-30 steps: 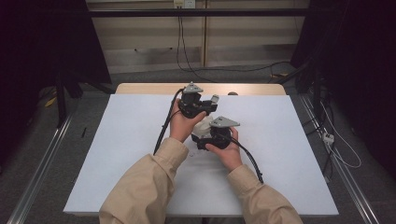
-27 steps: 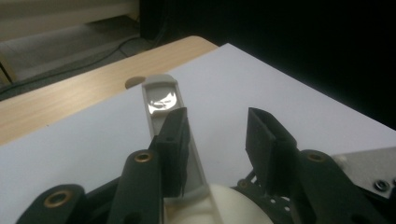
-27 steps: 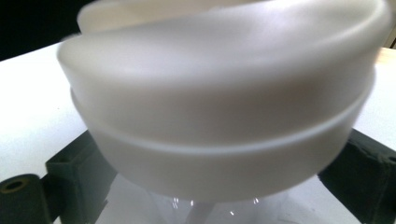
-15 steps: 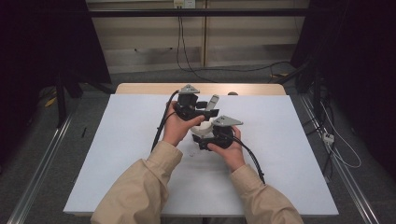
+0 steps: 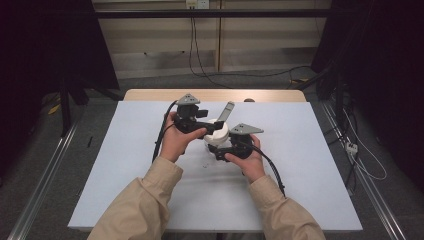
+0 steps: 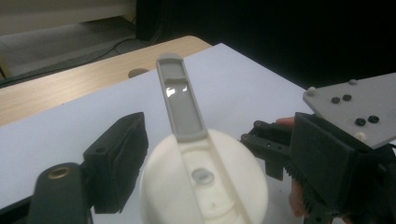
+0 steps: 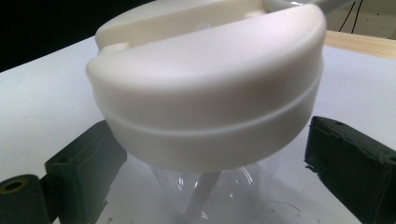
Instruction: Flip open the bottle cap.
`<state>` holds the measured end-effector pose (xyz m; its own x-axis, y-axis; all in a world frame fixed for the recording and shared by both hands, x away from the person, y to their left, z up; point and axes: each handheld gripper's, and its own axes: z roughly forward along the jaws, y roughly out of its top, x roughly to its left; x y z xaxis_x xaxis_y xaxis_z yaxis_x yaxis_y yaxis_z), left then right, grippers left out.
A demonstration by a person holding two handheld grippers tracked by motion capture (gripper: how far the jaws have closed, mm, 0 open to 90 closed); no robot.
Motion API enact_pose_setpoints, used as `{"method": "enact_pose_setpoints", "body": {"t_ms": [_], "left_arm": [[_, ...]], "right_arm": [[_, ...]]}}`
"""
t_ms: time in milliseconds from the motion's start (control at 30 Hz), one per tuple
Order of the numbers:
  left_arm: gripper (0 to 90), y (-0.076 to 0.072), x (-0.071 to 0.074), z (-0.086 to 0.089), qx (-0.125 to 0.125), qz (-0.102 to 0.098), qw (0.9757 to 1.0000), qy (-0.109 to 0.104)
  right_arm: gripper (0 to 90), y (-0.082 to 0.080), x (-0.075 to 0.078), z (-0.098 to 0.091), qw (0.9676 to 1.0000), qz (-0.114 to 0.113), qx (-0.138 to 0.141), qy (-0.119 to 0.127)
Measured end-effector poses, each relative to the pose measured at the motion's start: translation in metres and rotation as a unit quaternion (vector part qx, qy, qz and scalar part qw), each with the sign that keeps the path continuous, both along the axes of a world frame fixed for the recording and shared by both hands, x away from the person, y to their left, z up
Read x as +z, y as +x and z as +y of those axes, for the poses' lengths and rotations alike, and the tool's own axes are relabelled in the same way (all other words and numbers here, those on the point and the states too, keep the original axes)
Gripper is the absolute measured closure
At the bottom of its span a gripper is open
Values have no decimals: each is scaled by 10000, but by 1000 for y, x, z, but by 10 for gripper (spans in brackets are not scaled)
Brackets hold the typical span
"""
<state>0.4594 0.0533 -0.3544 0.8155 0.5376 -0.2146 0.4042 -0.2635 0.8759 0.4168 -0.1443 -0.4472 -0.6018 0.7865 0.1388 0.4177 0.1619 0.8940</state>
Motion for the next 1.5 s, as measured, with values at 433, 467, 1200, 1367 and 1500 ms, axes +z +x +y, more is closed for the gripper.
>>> {"method": "enact_pose_setpoints", "body": {"t_ms": [433,467,1200,1367,1500], "left_arm": [[142,-21,-10,27,-156,-67,9998,44],[141,-22,-11,29,-164,-57,9998,66],[118,-46,-54,79,5,102,9998,187],[118,-49,-61,88,47,128,9997,225],[118,-52,-66,95,79,146,9995,265]], "right_arm": [[63,-17,6,-16,9999,-93,101,-85],[63,-19,6,-17,9998,-108,117,-77],[66,-36,8,-34,9998,1,152,-110],[66,-39,8,-37,9998,24,162,-148],[66,-42,7,-40,9997,41,179,-180]]}}
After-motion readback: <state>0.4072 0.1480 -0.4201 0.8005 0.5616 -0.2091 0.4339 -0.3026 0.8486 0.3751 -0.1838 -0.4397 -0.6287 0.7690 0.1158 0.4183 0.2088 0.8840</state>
